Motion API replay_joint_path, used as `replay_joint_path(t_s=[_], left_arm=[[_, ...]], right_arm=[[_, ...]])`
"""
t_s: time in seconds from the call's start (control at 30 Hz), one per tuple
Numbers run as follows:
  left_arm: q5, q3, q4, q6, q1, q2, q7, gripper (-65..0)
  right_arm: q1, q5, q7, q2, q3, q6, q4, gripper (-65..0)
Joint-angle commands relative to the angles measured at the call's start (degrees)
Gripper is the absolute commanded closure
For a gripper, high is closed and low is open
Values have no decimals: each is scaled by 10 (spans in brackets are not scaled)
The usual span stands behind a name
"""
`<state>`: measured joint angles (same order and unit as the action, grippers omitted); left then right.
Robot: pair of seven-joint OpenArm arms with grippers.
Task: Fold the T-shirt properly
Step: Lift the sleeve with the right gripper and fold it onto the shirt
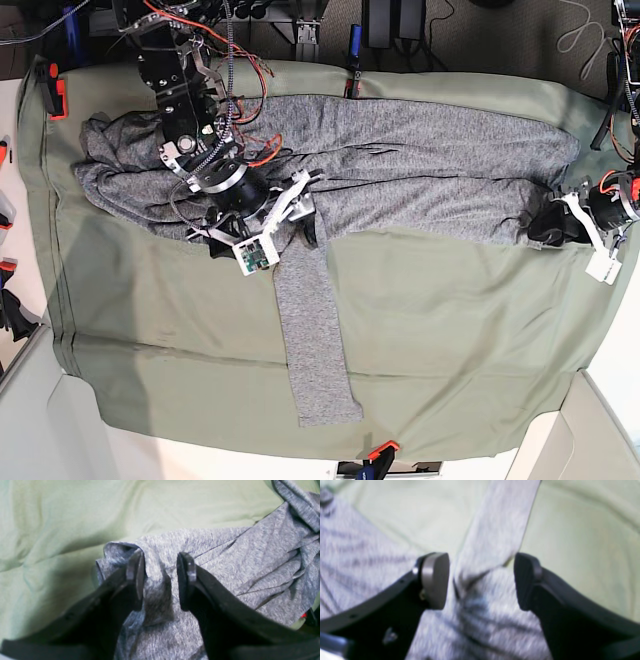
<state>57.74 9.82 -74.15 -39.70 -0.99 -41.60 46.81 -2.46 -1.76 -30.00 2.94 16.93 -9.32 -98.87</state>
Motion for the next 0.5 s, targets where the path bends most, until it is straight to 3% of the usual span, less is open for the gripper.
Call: replay_joint_path(t_s=[0.0,0.17,0.33,0.47], left_arm=[[12,7,-8,-3,8,-14,-6,-244],[12,7,-8,-3,8,-14,-2,-243],[14,7,-8,-3,8,-14,2,-243],[16,7,-8,-3,8,-14,3,-243]], right_arm=[[-24,-2,19,-9,0,7,-9,-403],[-92,25,20,-57,0,33,42,-403],[-190,71,35,-117,0,56,199,-403],[-270,69,58,-116,21,108,367,-403]])
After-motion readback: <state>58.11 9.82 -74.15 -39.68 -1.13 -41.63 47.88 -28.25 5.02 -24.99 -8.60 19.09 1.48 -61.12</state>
